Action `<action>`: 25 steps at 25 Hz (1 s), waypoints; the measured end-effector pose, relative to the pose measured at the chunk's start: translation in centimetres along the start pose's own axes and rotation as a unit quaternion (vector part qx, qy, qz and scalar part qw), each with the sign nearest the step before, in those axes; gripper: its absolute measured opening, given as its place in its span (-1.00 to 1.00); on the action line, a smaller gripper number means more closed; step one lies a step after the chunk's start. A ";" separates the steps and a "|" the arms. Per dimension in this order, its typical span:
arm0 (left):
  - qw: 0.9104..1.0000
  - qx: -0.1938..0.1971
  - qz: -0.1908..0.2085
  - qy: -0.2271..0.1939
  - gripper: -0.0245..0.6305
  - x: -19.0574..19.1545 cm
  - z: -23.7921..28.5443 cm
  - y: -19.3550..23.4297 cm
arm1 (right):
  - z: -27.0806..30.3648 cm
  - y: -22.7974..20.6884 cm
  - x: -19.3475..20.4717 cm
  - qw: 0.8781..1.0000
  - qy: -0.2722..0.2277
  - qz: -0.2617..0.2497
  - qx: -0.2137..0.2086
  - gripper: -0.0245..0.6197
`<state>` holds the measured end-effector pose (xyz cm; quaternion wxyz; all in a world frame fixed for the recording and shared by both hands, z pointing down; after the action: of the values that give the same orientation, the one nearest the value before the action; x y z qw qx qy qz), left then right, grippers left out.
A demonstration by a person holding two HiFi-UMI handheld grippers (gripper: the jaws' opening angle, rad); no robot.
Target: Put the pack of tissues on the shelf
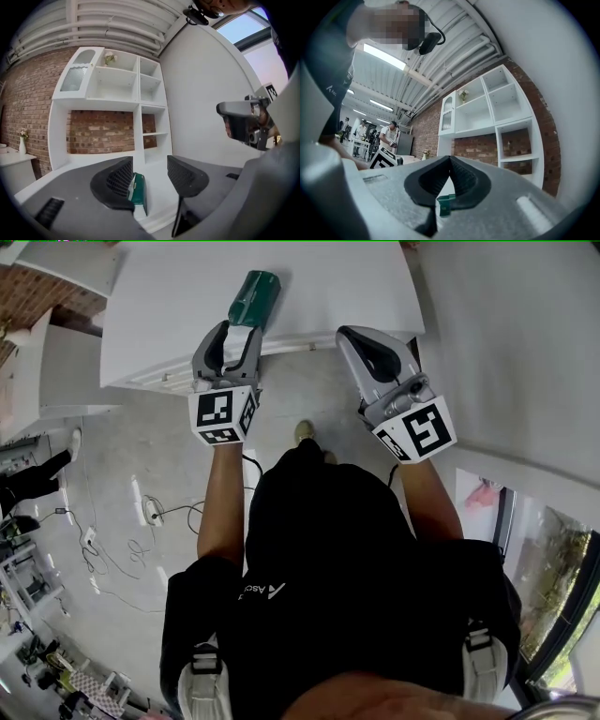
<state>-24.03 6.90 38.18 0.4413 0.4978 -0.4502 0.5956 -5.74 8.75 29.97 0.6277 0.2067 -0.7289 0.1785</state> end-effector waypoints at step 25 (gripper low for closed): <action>0.966 0.053 -0.020 0.252 0.56 18.5 13.1 6.1 | 7.4 -4.9 5.6 0.996 0.064 -0.013 0.063 -0.92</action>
<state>-29.51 -5.66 57.20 0.5246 0.3635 -0.2824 0.7162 -10.13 0.32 34.40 0.6611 0.2435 -0.6720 0.2284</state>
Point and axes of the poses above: the fingertips, and each gripper's own axes: z forward along the fingers, y to its left, x out of its underside, the point moved 3 cm from there along -z, backward along the fingers, and after that the axes turned 4 degrees about z, right-handed, at the moved point
